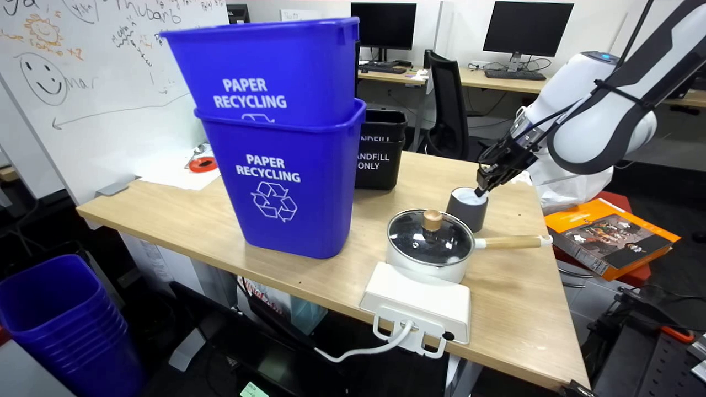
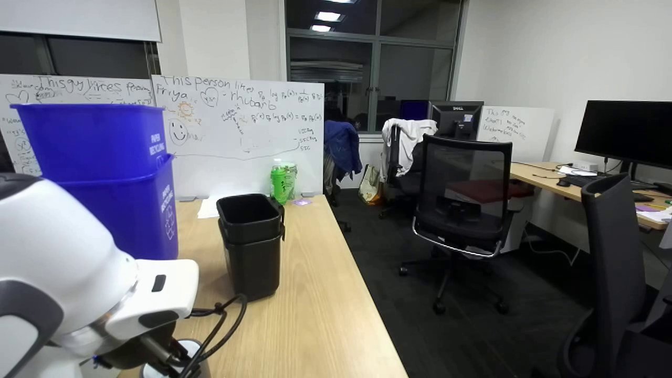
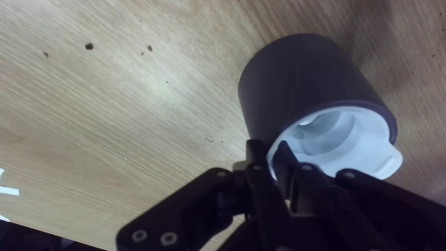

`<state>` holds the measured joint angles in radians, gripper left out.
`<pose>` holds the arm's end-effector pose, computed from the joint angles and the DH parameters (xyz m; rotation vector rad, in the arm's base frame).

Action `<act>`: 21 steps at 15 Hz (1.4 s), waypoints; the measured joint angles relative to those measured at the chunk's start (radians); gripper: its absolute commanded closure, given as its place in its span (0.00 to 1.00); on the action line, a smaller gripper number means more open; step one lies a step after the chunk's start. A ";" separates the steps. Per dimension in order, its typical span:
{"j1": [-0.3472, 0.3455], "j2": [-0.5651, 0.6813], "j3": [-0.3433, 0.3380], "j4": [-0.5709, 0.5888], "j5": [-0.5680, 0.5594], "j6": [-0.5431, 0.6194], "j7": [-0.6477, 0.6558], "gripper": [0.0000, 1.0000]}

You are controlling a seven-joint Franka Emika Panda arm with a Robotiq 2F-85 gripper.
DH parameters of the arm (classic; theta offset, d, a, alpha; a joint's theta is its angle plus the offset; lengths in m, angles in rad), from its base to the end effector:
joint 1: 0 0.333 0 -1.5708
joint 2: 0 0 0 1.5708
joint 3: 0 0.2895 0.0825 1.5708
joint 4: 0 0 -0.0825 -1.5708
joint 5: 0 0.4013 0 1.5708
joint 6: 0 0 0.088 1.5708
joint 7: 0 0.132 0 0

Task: Remove the white object from the grey vessel

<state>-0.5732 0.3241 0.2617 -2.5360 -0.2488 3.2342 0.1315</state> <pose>0.4779 -0.1175 0.1348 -3.0444 0.3360 -0.6131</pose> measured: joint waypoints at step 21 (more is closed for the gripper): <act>-0.019 -0.001 0.048 0.020 0.000 -0.002 -0.002 1.00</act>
<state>-0.5924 0.3232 0.3096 -2.5157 -0.2492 3.2322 0.1299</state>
